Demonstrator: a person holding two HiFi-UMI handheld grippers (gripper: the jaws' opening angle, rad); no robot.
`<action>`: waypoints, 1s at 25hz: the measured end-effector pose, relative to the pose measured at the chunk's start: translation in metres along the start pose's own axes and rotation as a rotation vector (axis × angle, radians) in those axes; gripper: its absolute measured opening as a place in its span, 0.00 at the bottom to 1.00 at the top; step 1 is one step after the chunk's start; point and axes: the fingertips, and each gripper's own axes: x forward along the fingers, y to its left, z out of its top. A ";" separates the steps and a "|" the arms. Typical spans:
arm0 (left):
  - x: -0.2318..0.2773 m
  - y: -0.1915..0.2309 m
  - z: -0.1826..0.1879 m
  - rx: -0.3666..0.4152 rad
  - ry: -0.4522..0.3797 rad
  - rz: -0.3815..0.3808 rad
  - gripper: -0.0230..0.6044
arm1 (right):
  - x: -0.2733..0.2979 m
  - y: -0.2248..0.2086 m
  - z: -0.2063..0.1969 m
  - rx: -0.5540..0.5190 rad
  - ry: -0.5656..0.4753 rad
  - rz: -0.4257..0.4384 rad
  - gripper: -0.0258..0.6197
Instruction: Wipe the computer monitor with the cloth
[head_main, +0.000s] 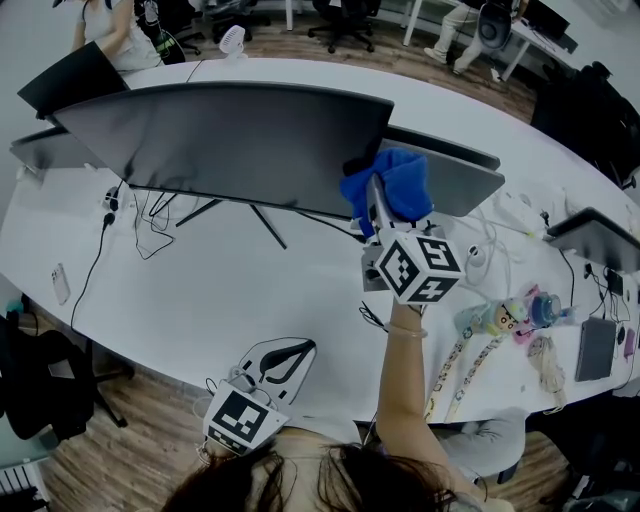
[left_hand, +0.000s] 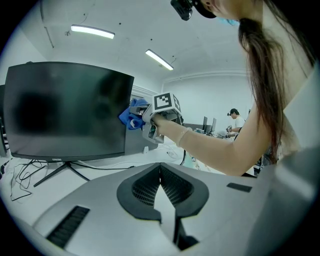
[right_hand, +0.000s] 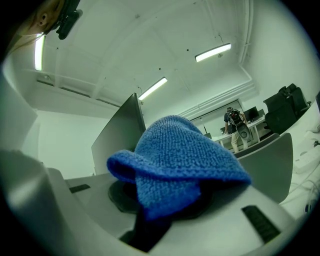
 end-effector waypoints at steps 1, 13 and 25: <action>0.001 -0.001 0.000 -0.001 0.001 0.001 0.05 | 0.000 0.000 -0.002 0.001 0.004 0.003 0.19; 0.011 -0.003 0.002 -0.053 -0.015 -0.035 0.05 | 0.002 -0.003 -0.022 -0.005 0.044 0.002 0.19; 0.009 0.004 -0.001 -0.021 -0.011 -0.052 0.05 | 0.001 -0.008 -0.041 0.010 0.070 -0.030 0.19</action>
